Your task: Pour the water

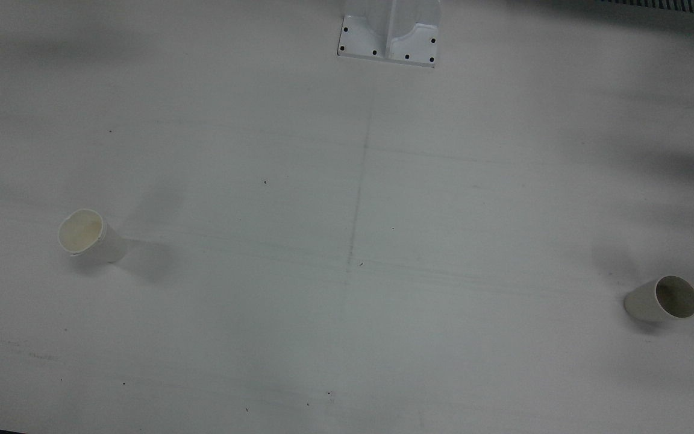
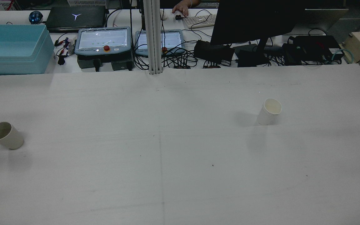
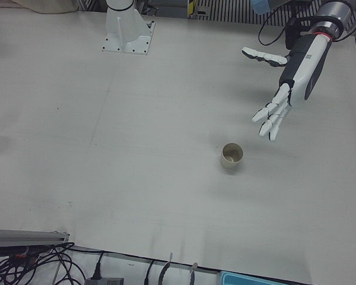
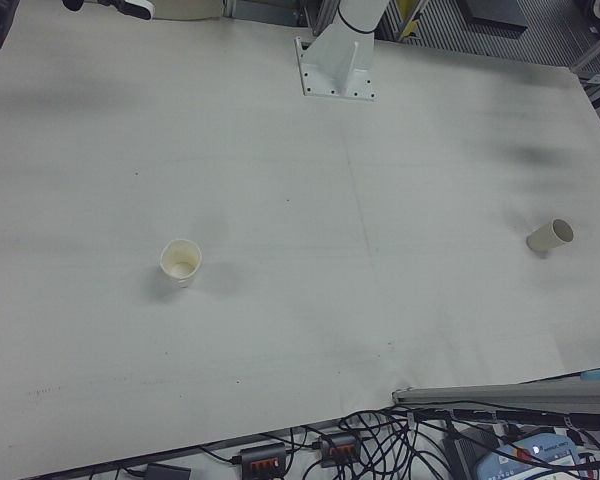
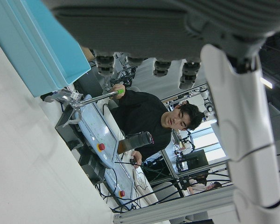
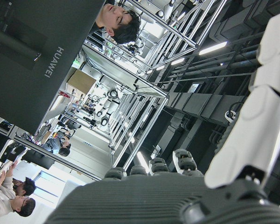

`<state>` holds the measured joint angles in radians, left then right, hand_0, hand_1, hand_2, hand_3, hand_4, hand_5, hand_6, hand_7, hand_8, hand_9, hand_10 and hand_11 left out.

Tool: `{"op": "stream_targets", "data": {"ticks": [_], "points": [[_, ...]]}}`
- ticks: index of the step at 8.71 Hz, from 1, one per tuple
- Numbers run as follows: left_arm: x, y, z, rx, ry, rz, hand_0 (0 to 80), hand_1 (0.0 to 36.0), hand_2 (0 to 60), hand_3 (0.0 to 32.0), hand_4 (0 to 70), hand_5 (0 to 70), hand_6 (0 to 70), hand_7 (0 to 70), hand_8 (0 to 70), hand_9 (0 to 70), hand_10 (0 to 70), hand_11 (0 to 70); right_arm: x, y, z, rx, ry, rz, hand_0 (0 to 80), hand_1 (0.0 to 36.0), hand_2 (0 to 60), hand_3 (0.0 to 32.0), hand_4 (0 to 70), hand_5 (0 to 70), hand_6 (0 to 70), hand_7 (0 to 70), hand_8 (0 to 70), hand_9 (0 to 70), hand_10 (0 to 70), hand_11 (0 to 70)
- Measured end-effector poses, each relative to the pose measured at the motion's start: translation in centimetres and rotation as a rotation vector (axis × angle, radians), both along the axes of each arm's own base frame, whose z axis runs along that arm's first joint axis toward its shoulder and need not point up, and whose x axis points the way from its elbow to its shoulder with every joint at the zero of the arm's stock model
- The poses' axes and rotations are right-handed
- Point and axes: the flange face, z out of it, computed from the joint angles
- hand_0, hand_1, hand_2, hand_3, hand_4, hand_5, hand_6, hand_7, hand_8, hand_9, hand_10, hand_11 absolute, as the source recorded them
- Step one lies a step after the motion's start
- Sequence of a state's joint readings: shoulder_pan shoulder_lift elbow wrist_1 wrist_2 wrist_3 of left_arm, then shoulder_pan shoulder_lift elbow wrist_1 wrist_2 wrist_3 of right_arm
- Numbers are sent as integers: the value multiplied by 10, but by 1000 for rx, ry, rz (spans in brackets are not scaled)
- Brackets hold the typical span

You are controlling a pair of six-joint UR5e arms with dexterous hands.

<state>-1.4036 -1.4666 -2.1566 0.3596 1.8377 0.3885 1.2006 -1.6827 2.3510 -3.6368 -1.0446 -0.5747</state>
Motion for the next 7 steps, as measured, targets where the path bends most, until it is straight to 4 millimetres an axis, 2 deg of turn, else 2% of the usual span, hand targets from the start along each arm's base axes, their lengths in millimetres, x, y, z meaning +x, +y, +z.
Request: {"op": "stream_targets", "data": {"ticks": [3,4,6,7], "points": [[4,-2,-2,22,4,22,562,134,0,60,107,131,31,78,0,1,47,90,21,3,4,-9,-3,35,450,122,138,0,54,49,28,41,0,0,3,17],[5,-2,-2,44,6,27,560,136,0,60,100,119,21,62,0,0,44,85,29,3,11,-26,7,44,442,120,136,0,40,22,7,2,0,0,6,22],[5,-3,-2,100,-15,8,559,139,0,0,126,80,17,53,0,0,22,54,47,4,18,-39,8,80,438,122,139,0,22,0,0,0,0,0,0,7],[3,-2,1,123,-48,-22,556,131,0,2,119,36,3,33,0,0,21,52,53,4,19,-36,4,93,438,123,138,0,18,0,0,0,0,0,0,0]]}}
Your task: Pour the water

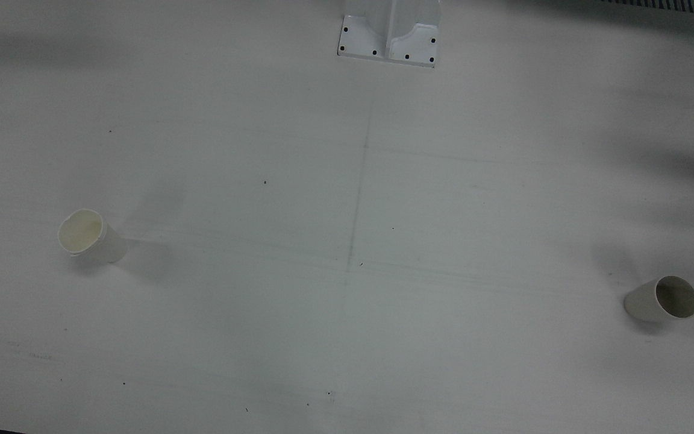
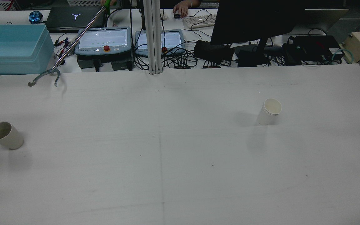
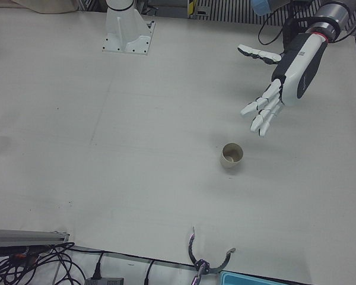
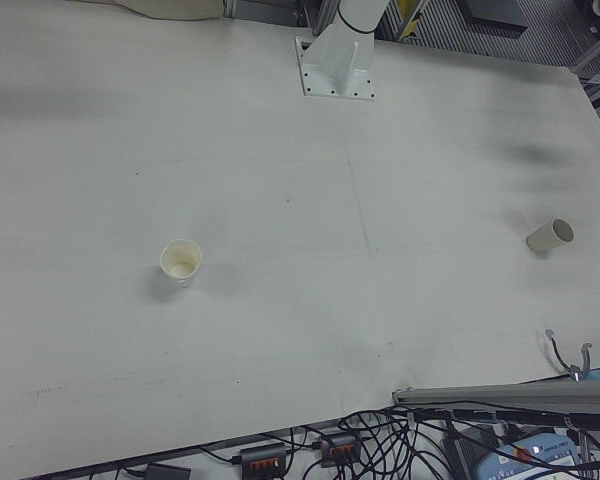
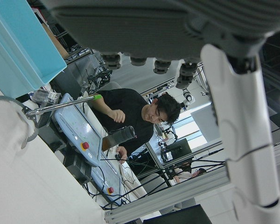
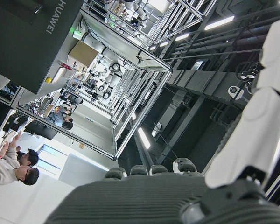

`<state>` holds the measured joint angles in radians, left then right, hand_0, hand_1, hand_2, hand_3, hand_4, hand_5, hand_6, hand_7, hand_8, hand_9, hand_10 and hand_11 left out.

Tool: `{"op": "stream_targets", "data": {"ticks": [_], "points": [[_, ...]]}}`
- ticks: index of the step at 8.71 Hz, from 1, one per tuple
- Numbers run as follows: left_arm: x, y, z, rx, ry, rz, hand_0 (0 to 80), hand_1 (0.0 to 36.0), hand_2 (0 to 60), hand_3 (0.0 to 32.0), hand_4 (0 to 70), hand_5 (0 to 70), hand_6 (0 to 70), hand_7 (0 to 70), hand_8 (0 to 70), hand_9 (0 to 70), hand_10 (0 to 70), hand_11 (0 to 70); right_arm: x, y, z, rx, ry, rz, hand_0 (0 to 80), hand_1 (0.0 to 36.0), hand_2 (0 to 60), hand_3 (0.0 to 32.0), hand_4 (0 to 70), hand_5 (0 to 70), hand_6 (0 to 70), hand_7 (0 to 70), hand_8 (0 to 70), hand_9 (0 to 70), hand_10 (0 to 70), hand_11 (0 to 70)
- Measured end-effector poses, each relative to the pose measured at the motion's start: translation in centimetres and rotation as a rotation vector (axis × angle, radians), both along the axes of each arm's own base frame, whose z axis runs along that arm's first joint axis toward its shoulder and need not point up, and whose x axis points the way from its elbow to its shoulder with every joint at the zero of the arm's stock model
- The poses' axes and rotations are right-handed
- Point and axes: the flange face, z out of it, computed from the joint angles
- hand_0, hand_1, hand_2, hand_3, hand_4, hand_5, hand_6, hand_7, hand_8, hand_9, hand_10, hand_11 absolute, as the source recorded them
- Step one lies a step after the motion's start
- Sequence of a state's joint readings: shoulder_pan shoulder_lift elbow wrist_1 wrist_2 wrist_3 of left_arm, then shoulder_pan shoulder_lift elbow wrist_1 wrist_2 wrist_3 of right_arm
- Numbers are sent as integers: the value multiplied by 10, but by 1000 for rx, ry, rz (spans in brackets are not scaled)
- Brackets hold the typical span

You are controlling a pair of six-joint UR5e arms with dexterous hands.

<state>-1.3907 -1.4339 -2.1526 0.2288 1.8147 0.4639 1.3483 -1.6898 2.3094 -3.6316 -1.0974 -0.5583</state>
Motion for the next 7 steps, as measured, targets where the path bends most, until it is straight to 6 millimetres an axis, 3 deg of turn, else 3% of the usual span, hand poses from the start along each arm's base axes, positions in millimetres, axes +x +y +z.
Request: {"op": "stream_targets", "data": {"ticks": [2,4,5,7], "points": [[-5,10,19,7,-43,-55,556,127,0,52,96,18,0,29,0,0,16,44,4,-5,0,21,-5,3,433,119,132,0,16,0,0,0,0,0,0,0],[-1,4,60,1,-48,-88,555,130,0,58,98,23,0,29,0,0,14,42,4,-7,5,17,-2,0,430,116,133,0,19,0,0,0,0,0,0,0],[7,-3,93,1,-46,-88,551,129,0,18,106,17,0,29,0,0,15,43,1,-13,16,-6,4,-6,425,114,133,0,18,0,0,0,0,0,0,0],[15,-9,158,9,-55,-98,548,135,0,0,146,0,4,31,0,0,16,45,-5,-21,43,-64,17,-16,418,109,128,0,21,0,0,0,0,10,0,0]]}}
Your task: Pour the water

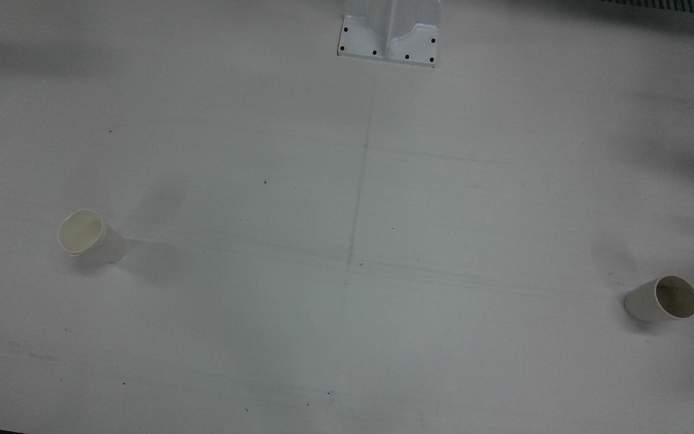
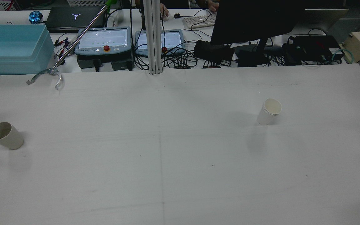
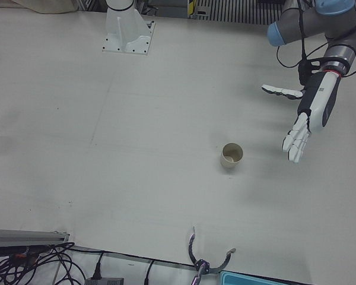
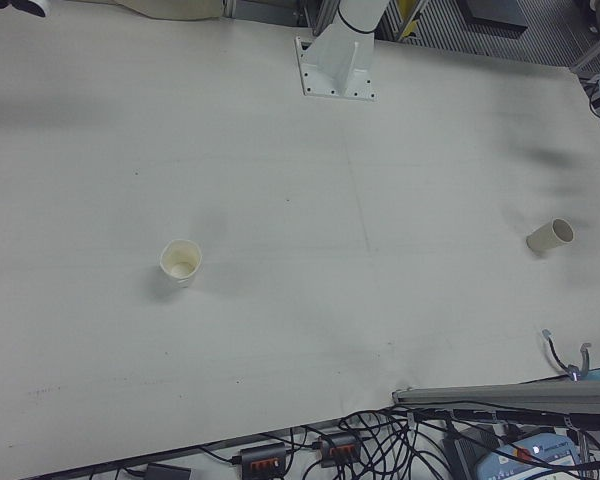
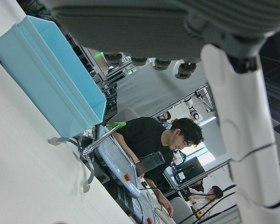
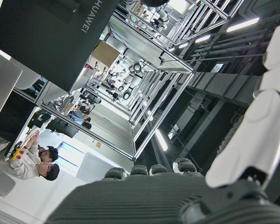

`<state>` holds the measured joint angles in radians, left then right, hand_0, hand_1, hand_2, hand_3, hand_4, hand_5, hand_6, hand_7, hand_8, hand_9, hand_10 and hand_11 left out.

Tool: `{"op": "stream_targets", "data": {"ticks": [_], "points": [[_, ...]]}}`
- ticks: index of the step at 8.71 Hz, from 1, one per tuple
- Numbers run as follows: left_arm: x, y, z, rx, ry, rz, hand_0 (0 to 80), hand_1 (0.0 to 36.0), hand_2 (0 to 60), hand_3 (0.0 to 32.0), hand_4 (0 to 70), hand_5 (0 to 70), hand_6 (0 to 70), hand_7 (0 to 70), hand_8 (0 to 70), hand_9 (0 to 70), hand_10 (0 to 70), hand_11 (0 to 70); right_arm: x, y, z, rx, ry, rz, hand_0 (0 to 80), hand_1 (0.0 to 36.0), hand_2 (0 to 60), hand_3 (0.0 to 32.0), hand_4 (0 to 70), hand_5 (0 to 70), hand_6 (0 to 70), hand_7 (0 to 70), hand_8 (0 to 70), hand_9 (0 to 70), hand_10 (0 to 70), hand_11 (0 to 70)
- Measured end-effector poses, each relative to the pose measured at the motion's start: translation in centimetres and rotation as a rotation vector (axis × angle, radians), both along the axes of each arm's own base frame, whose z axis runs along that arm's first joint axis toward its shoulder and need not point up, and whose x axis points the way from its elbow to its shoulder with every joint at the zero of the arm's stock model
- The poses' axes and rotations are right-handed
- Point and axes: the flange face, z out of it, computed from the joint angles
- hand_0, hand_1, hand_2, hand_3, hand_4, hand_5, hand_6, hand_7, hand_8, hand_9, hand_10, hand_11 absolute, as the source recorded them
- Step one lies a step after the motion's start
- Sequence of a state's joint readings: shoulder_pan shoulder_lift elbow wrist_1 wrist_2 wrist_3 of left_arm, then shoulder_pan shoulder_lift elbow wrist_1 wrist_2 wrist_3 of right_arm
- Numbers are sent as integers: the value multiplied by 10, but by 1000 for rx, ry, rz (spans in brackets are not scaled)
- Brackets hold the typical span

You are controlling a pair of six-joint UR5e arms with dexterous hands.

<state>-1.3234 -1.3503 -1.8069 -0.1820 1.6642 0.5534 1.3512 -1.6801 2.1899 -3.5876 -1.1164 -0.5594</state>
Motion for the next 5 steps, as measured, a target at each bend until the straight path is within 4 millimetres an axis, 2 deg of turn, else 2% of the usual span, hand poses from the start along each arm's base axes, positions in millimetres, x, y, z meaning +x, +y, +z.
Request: {"op": "stream_targets", "data": {"ticks": [2,4,5], "points": [[5,1,58,2,2,-28,548,134,0,0,153,0,9,38,0,0,17,46,-4,-4,18,-40,11,-7,424,110,128,0,32,0,0,0,0,10,0,0],[22,4,111,-21,49,-57,545,133,0,0,156,0,17,48,0,0,23,54,-9,-8,23,-52,17,-18,426,110,131,0,36,0,0,0,0,11,0,0],[34,-2,142,-46,98,-65,546,132,0,0,153,0,16,49,0,0,24,56,-12,-8,24,-55,20,-23,425,110,130,0,35,0,0,0,0,10,0,0]]}}
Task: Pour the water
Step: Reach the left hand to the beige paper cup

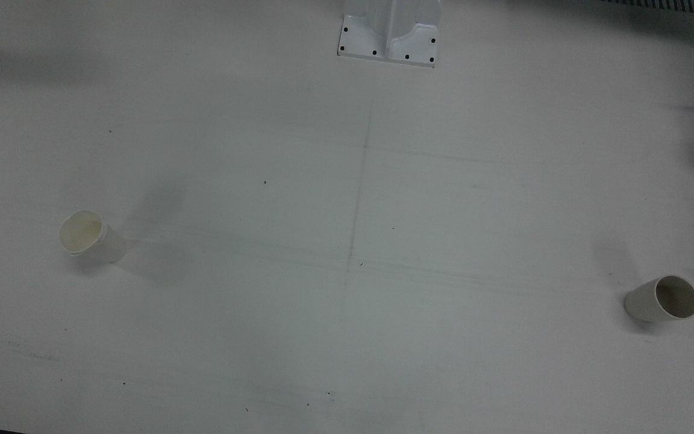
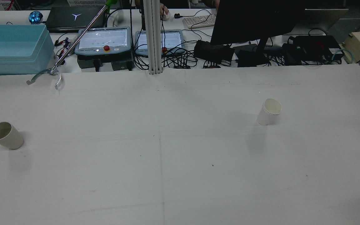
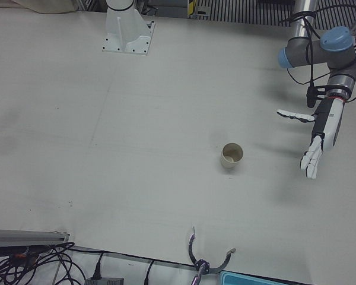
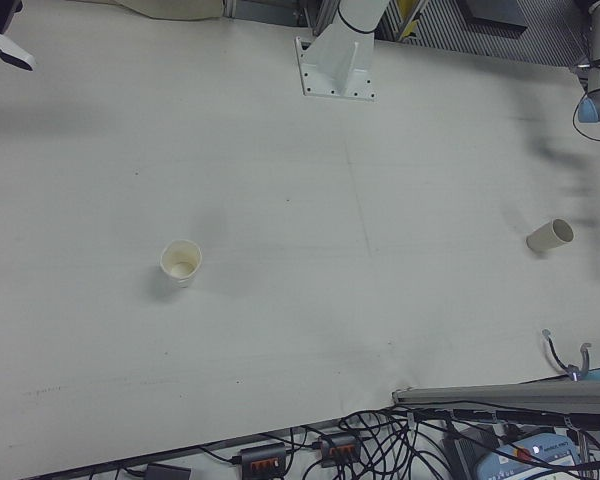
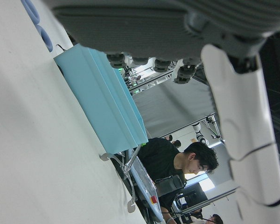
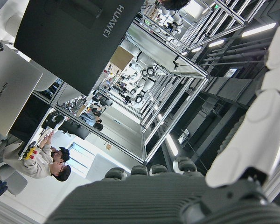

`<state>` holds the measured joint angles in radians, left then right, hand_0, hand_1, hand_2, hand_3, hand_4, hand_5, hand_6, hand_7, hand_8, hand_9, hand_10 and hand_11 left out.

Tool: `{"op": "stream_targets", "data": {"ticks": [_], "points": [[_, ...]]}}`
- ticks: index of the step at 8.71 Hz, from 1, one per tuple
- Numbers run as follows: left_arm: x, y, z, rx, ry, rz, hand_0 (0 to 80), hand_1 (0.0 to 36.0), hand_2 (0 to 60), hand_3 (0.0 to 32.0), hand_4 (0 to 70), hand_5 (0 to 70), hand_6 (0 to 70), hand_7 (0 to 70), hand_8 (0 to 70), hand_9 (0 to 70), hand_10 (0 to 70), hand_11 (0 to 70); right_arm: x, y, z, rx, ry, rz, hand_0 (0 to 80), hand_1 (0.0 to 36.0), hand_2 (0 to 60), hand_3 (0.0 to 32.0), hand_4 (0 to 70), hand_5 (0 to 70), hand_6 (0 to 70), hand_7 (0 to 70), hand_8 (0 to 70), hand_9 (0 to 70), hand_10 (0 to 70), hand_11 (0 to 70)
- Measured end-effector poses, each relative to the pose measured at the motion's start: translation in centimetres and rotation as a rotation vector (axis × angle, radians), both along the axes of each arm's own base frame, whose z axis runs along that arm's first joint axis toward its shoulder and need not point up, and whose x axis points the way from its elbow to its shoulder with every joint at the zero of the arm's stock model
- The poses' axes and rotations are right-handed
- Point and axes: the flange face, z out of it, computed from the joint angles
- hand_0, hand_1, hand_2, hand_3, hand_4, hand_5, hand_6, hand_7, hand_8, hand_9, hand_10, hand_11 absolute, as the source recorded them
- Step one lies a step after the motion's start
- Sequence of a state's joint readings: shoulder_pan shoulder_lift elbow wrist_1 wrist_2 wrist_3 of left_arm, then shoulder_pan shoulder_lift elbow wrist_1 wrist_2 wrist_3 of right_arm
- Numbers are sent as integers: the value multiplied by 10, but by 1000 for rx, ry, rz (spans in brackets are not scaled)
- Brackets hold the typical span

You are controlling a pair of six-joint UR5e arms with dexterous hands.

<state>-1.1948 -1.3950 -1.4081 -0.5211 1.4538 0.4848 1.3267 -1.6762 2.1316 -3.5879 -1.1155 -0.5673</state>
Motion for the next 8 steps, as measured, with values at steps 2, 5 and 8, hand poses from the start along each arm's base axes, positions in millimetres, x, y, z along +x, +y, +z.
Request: {"op": "stream_targets", "data": {"ticks": [2,5,8], "points": [[48,-14,14,0,37,39,544,136,0,0,168,0,17,41,0,0,24,55,-2,0,1,-2,2,-5,427,110,128,0,36,0,0,0,0,8,0,0],[114,-15,17,-2,71,78,561,155,0,0,187,8,28,52,0,0,29,64,-3,0,1,-4,0,-9,423,109,130,0,33,0,0,0,0,8,0,0],[124,-16,22,-9,56,82,562,155,0,0,179,0,20,44,0,0,29,64,-5,0,2,-5,1,-13,420,107,132,0,36,0,0,0,0,12,0,0]]}}
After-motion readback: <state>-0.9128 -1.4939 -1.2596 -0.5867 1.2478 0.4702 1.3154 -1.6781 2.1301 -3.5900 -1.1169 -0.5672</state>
